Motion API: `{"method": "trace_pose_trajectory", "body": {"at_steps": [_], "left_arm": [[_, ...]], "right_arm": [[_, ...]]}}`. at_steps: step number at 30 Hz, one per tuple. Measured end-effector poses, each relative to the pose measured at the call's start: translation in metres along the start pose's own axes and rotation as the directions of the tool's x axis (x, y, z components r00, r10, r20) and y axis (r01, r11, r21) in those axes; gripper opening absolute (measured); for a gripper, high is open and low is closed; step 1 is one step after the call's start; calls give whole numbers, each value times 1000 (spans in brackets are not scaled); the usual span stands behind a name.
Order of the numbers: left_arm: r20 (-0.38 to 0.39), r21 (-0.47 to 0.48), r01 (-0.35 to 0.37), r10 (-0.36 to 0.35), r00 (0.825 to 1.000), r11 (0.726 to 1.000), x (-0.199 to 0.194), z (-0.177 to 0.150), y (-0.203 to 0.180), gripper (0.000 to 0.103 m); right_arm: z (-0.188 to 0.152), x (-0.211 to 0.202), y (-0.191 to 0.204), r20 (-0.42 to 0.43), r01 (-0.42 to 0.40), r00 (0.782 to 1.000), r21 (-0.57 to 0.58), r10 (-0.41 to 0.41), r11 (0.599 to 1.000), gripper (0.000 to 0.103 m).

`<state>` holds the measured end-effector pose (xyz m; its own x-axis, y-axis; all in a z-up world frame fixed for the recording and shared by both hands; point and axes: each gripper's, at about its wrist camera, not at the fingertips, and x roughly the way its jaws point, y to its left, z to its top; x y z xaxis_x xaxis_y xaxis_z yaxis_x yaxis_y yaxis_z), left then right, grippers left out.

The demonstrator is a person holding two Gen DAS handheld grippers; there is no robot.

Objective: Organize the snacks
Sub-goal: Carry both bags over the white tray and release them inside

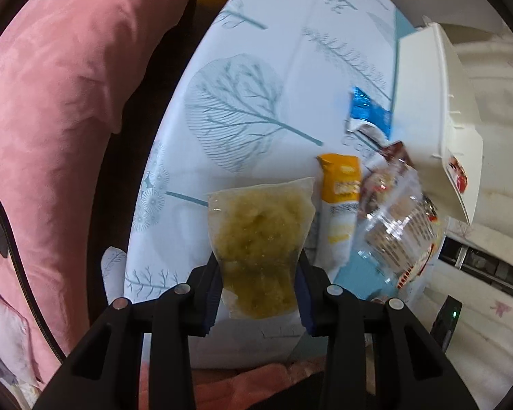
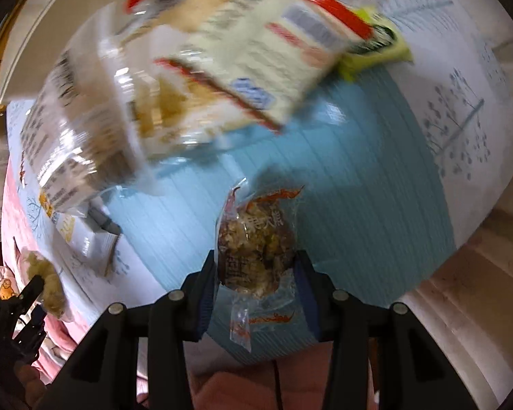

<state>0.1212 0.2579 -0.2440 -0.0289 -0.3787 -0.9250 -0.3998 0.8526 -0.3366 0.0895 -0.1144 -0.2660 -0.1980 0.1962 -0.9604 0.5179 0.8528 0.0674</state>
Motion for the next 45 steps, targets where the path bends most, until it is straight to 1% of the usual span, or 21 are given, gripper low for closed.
{"method": "trace_pose_trajectory", "body": {"at_steps": [2,5,8,10,12,16,19,21,23,25,26,27,31,33,35,39,40,42,45], "left_arm": [[11,25,-17,17,1000,1000,-11,-2,-13,36],[22,60,-24,22,1000,998,-20,-5,-39,36],[62,90,-36,30,998,995,-32,-8,-68,36],[83,114,-33,24,996,993,-41,-8,-86,36],[103,136,-34,20,995,990,-51,-7,-104,36],[155,172,-34,7,988,985,-70,-3,-140,36],[187,202,-38,0,982,979,-81,0,-165,36],[214,221,-48,0,977,974,-86,1,-181,36],[234,235,-53,-4,972,971,-89,2,-196,36],[246,245,-58,-5,969,968,-87,4,-209,36],[250,248,-60,-4,968,967,-86,5,-214,36],[252,252,-63,-2,968,966,-85,6,-219,36],[286,286,-84,-1,958,955,-76,8,-241,36],[307,297,-72,-24,952,952,-74,10,-250,36],[325,305,-53,-52,944,951,-71,13,-259,36],[351,320,-36,-83,933,947,-63,20,-271,36],[357,324,-31,-92,930,945,-60,23,-274,36],[360,319,-29,-92,928,947,-53,27,-277,36],[360,329,-26,-100,927,944,-44,29,-281,36]], "right_arm": [[6,-3,-18,-26,-23,999,42,25,999,43],[18,-10,-44,-71,-41,996,96,48,995,43],[31,-20,-64,-96,-47,994,119,58,992,43],[41,-33,-74,-90,-52,994,112,62,992,43],[53,-47,-81,-68,-57,996,92,63,994,43],[79,-84,-87,30,-56,998,17,56,998,43],[98,-113,-86,110,-61,992,-46,66,997,43],[108,-133,-82,172,-59,982,-96,75,994,43],[120,-154,-75,243,-61,965,-142,95,988,43],[123,-167,-73,306,-48,947,-185,104,982,43],[123,-173,-69,337,-42,935,-213,113,976,43],[109,-170,-64,363,-39,923,-236,125,971,43],[107,-182,-46,457,-5,873,-339,169,941,43],[106,-186,-41,481,-3,853,-381,201,925,43],[109,-189,-31,512,2,823,-435,246,900,43],[116,-193,-19,561,11,764,-505,319,863,43],[118,-194,-14,575,19,745,-525,338,851,43],[121,-194,-7,594,29,715,-553,369,832,43],[124,-196,1,607,30,681,-582,410,813,43]]}}
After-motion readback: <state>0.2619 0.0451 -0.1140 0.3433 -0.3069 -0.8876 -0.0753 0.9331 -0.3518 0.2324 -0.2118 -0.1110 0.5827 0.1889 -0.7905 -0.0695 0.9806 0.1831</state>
